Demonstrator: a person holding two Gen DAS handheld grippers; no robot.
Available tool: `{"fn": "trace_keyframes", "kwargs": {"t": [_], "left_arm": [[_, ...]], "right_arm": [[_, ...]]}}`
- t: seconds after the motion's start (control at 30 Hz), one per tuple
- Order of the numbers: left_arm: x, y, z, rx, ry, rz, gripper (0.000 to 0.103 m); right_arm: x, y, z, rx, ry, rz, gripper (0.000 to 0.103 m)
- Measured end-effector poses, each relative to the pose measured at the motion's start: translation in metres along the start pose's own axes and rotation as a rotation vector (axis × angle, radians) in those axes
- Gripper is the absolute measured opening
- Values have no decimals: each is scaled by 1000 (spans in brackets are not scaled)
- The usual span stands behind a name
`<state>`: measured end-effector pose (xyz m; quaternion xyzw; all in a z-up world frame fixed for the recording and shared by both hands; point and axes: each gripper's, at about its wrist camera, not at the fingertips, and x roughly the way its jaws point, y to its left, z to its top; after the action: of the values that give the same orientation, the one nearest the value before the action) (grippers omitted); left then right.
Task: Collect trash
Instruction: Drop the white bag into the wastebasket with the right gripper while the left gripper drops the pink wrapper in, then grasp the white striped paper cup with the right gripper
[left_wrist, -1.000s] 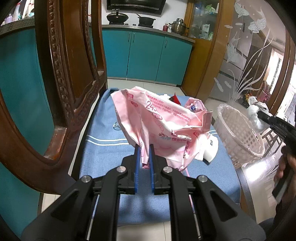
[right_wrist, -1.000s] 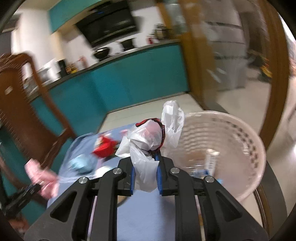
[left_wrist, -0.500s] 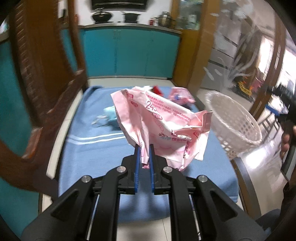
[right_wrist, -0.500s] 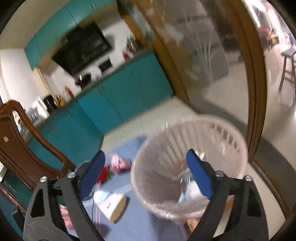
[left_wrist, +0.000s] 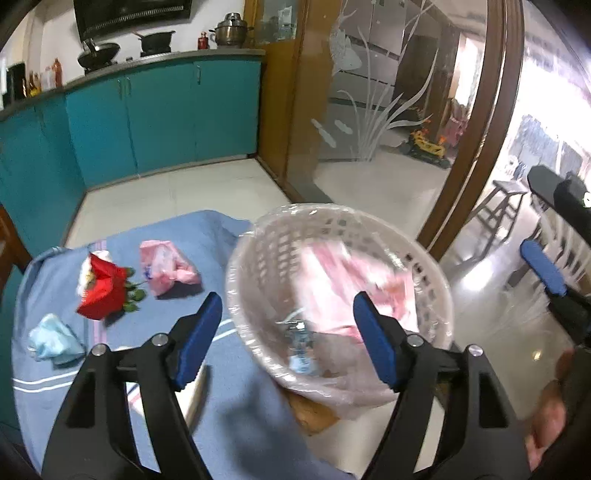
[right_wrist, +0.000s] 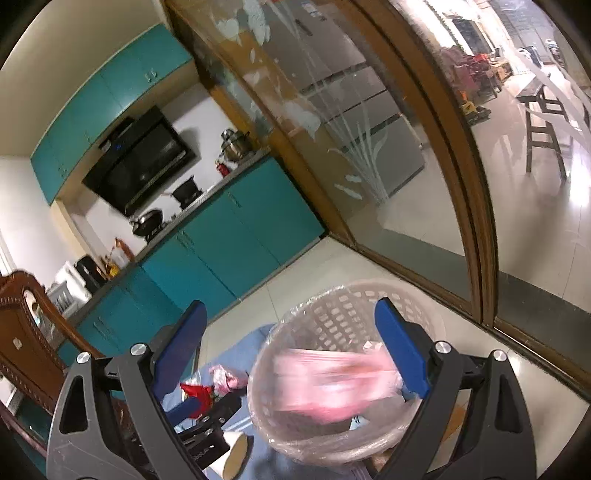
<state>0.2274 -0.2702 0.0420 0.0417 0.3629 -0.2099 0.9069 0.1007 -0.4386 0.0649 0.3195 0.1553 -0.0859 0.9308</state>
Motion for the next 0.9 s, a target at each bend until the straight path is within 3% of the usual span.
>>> {"fn": "trace_keyframes", "kwargs": {"t": [0.23,0.43,0.7,0.9], "left_arm": [[-71,86,-60,-76,-33,104,84],[-149,163,-119,-175,-94,220,89],[-164,188,-144,-190,-151,258,89],[-159,196,-147,-231,-118,221,89]], "right_arm": [[4,36,-24,-96,62,40,90],[6,85,-72,-219,167,76,90],[4,133,-138,-362,243,66,90],[9,130,-143,-352,246,42,90]]}}
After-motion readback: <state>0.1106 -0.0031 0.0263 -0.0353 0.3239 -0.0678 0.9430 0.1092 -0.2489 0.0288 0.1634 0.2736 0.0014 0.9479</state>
